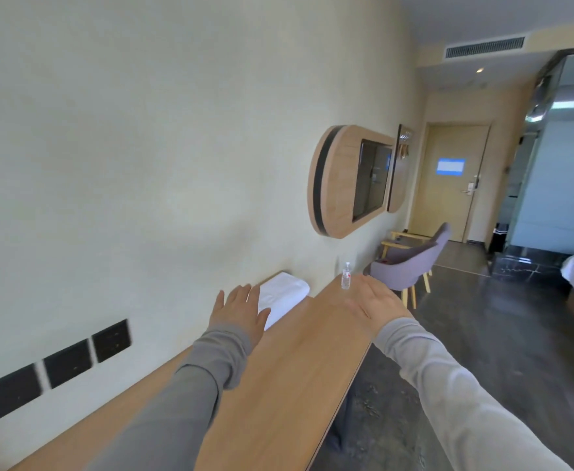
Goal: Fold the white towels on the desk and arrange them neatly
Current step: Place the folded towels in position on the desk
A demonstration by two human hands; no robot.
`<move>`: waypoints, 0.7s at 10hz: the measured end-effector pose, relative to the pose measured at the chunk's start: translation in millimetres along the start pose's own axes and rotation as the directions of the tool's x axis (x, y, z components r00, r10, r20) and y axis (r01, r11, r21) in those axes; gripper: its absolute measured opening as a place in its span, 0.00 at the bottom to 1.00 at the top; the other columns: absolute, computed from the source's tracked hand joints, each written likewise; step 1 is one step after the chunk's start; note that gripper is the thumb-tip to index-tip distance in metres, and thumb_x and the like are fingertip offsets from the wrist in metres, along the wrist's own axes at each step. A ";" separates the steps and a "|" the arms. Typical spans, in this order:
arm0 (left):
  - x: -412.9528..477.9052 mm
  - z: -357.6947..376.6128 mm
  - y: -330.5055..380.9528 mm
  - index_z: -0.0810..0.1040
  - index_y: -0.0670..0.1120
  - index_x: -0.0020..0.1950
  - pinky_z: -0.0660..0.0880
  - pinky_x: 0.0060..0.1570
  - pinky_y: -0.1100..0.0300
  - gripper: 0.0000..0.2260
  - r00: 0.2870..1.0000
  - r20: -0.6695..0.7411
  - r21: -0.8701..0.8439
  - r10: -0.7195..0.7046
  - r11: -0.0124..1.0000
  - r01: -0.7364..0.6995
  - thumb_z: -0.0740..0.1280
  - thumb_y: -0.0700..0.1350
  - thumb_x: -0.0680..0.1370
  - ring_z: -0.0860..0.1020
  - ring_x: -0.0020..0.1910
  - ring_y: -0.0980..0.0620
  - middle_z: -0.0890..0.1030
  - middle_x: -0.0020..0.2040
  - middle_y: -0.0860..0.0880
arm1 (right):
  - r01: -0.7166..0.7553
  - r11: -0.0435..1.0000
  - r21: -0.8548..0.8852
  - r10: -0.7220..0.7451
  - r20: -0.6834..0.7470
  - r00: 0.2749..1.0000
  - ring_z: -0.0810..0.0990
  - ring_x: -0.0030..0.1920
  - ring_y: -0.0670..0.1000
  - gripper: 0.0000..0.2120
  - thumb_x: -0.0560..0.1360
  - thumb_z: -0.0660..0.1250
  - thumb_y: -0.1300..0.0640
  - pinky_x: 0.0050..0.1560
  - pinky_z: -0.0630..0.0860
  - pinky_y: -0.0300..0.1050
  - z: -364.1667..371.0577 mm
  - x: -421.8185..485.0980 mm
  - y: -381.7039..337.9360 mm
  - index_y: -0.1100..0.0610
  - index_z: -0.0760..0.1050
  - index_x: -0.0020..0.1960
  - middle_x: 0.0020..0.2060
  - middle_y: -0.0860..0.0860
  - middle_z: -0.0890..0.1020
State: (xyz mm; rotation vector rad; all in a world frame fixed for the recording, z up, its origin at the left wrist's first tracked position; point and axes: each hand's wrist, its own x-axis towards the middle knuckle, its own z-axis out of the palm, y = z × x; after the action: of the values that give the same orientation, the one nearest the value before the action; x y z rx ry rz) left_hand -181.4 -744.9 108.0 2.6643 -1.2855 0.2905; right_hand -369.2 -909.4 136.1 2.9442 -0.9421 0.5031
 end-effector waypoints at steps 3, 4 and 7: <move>99.6 8.1 46.9 0.49 0.47 0.77 0.45 0.74 0.50 0.25 1.000 0.019 0.087 0.014 0.996 -0.015 0.47 0.55 0.82 0.51 0.76 0.52 0.53 0.77 0.50 | 0.014 0.997 0.070 -0.011 -0.038 0.999 0.55 0.75 0.50 0.27 0.81 0.52 0.47 0.72 0.53 0.43 23.6 68.6 70.3 0.57 0.51 0.75 0.75 0.53 0.56; 150.7 18.2 49.1 0.49 0.47 0.77 0.45 0.74 0.50 0.25 1.000 -0.007 0.100 -0.010 0.995 0.010 0.47 0.55 0.82 0.51 0.76 0.52 0.53 0.77 0.50 | 0.028 0.998 0.051 -0.025 -0.067 0.997 0.54 0.75 0.50 0.27 0.80 0.51 0.47 0.73 0.54 0.46 36.4 112.0 88.8 0.57 0.51 0.76 0.75 0.53 0.56; 283.9 66.0 81.0 0.51 0.47 0.76 0.46 0.74 0.50 0.25 1.000 -0.016 0.062 0.001 0.998 0.000 0.48 0.54 0.82 0.52 0.76 0.51 0.55 0.77 0.49 | -0.030 0.997 0.073 0.035 -0.059 0.998 0.56 0.74 0.52 0.27 0.80 0.53 0.47 0.72 0.55 0.47 64.5 223.2 172.4 0.57 0.54 0.75 0.74 0.54 0.59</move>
State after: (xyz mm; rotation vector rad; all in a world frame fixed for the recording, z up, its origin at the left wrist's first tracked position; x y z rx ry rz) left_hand -65.3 -1024.1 119.7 2.7073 -1.2926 0.3570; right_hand -276.4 -1183.3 127.9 2.9623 -0.9878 0.6357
